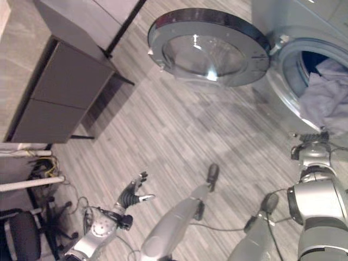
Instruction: Grab the laundry basket,head to the washer,open it,put in the laundry and shut it.
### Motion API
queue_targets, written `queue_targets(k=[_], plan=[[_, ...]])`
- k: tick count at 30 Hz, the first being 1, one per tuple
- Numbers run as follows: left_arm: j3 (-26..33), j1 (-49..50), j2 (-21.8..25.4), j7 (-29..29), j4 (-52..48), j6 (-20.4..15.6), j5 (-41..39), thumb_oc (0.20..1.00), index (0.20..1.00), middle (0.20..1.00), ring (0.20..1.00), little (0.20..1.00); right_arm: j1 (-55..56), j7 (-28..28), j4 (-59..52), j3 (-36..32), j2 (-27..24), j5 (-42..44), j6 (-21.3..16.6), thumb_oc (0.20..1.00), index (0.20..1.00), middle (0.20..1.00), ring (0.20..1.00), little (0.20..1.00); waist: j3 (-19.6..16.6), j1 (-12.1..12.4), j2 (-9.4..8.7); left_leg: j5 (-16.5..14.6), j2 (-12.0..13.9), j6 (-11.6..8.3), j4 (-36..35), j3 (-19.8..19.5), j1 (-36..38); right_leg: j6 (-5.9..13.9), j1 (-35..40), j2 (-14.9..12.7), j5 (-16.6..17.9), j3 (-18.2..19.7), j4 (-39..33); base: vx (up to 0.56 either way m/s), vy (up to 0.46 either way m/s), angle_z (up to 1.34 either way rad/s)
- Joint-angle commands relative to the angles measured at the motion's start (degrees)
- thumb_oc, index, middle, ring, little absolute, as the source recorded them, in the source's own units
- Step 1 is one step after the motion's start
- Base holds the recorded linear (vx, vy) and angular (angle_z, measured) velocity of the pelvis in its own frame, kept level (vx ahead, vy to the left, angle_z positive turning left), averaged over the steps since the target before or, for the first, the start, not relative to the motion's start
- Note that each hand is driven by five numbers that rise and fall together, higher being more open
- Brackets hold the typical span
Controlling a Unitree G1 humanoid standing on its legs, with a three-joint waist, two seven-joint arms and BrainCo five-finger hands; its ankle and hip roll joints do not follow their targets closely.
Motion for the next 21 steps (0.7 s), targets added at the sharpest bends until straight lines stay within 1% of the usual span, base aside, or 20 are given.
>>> queue_targets(k=[1, 2, 4, 5, 7, 9, 12, 14, 17, 19, 20, 21], plan=[[-1.17, -1.16, 1.46, -0.08, -3.00, -1.72, -2.44, 1.000, 1.000, 1.000, 1.000, 1.000, -0.94, -1.40, 0.36, 1.89, -7.07, -0.40, 0.36, 1.000, 1.000, 1.000, 1.000, 1.000, 1.08, 0.27, -1.28, -4.67, 3.09, -4.20, 3.93, 0.06, -6.57, 2.57, 11.38, -5.14, 8.22, -1.05, -17.30, 0.06, 0.057, 0.12], [-1.23, -1.09, 1.37, -0.60, -3.68, -1.78, -2.90, 1.000, 1.000, 1.000, 1.000, 1.000, -1.14, -1.36, 0.94, 1.65, -9.17, -0.80, 0.98, 1.000, 1.000, 1.000, 1.000, 1.000, 0.22, 0.84, -0.57, -4.61, 2.27, -4.10, 3.68, -0.03, -6.72, 2.82, 11.64, -5.82, 8.28, -1.47, -17.50, 0.06, 0.055, 0.14], [-1.10, -1.16, 1.37, -1.02, -4.34, -1.68, -3.18, 1.000, 1.000, 1.000, 1.000, 1.000, -1.52, -1.15, 1.60, 1.25, -11.04, -0.90, 1.66, 1.000, 1.000, 1.000, 1.000, 1.000, -0.33, 1.18, 0.09, -4.64, 1.49, -3.98, 3.70, -0.12, -6.96, 3.04, 11.82, -6.48, 8.37, -1.67, -17.59, 0.06, 0.050, 0.11], [-1.13, -1.17, 1.36, -1.02, -4.36, -1.66, -3.18, 1.000, 1.000, 1.000, 1.000, 1.000, -1.52, -1.13, 1.61, 1.26, -11.08, -0.90, 1.66, 1.000, 1.000, 1.000, 1.000, 1.000, -0.35, 1.18, 0.11, -4.65, 1.46, -3.96, 3.72, -0.13, -6.99, 3.06, 11.82, -6.50, 8.37, -1.69, -17.60, 0.03, 0.030, 0.08], [-0.76, -1.00, 1.00, -1.50, -4.94, -1.47, -3.75, 1.000, 1.000, 1.000, 1.000, 1.000, -0.68, -0.22, 2.41, 0.00, -13.29, -0.40, 2.47, 1.000, 1.000, 1.000, 1.000, 1.000, -0.89, 1.37, 0.85, -4.60, 0.70, -3.93, 3.75, -0.19, -7.40, 3.26, 11.77, -7.25, 8.63, -1.96, -17.71, 0.05, 0.047, 0.08], [-0.60, -0.85, 0.77, -1.99, -4.82, -1.26, -4.27, 1.000, 1.000, 1.000, 1.000, 1.000, 0.03, 0.94, 3.39, -0.60, -13.62, 0.52, 3.11, 1.000, 1.000, 1.000, 1.000, 1.000, -1.30, 1.45, 0.91, -4.80, 0.31, -3.78, 3.80, -0.34, -7.72, 3.32, 11.81, -7.34, 8.74, -1.82, -18.10, 0.06, 0.035, 0.12], [-0.69, -0.65, 0.69, -2.34, -4.37, -1.01, -3.98, 1.000, 1.000, 1.000, 1.000, 1.000, 0.42, 2.33, 4.47, -0.88, -13.47, 0.88, 3.67, 1.000, 1.000, 1.000, 1.000, 1.000, -1.56, 1.47, 0.83, -5.04, 0.11, -3.65, 4.09, -0.35, -7.99, 3.36, 11.93, -7.44, 8.75, -1.93, -18.34, 0.03, 0.010, 0.03], [-0.11, -0.11, 0.77, -2.66, -4.41, -0.83, -4.28, 1.000, 1.000, 1.000, 1.000, 1.000, 1.56, 3.89, 4.59, -1.76, -13.25, 2.60, 3.80, 1.000, 1.000, 1.000, 1.000, 1.000, -1.57, 1.36, 0.73, -5.46, -0.01, -3.39, 4.88, -0.21, -8.53, 3.27, 12.00, -7.71, 8.67, -1.68, -18.38, 0.04, 0.011, -0.01], [-0.14, -0.08, 0.71, -3.85, -4.01, -0.52, -3.84, 1.000, 1.000, 1.000, 1.000, 1.000, 3.48, 7.89, 2.81, -1.46, -11.60, 4.80, 3.49, 1.000, 1.000, 1.000, 1.000, 1.000, -1.11, 0.88, 0.35, -6.02, 0.04, -3.25, 5.78, 0.28, -8.87, 3.11, 11.57, -7.69, 8.57, -1.14, -18.04, 0.01, 0.001, -0.01], [-0.31, -0.14, 0.73, -4.78, -3.03, -0.21, -3.50, 1.000, 1.000, 1.000, 1.000, 1.000, 4.01, 11.36, 1.45, -0.14, -9.94, 5.75, 3.33, 1.000, 1.000, 1.000, 1.000, 1.000, -0.74, 0.46, -0.34, -6.65, 0.27, -3.04, 6.67, 0.75, -9.22, 3.00, 11.13, -7.60, 8.60, -0.61, -17.95, 0.01, 0.002, -0.05], [-0.47, -0.13, 0.74, -5.07, -2.82, -0.03, -3.33, 1.000, 1.000, 1.000, 1.000, 1.000, 4.06, 12.54, 1.16, 0.69, -9.33, 5.17, 3.39, 1.000, 1.000, 1.000, 1.000, 1.000, -0.56, 0.31, -0.59, -6.82, 0.40, -2.98, 7.11, 0.89, -9.47, 2.94, 10.95, -7.64, 8.66, -0.51, -17.86, 0.01, -0.001, -0.04], [-0.44, -0.12, 0.72, -5.08, -2.81, -0.03, -3.33, 1.000, 1.000, 1.000, 1.000, 1.000, 4.01, 12.56, 1.19, 0.75, -9.32, 5.16, 3.39, 1.000, 1.000, 1.000, 1.000, 1.000, -0.56, 0.31, -0.61, -6.85, 0.40, -2.97, 7.17, 0.93, -9.52, 2.94, 10.89, -7.65, 8.65, -0.46, -17.83, 0.00, -0.007, -0.04]])
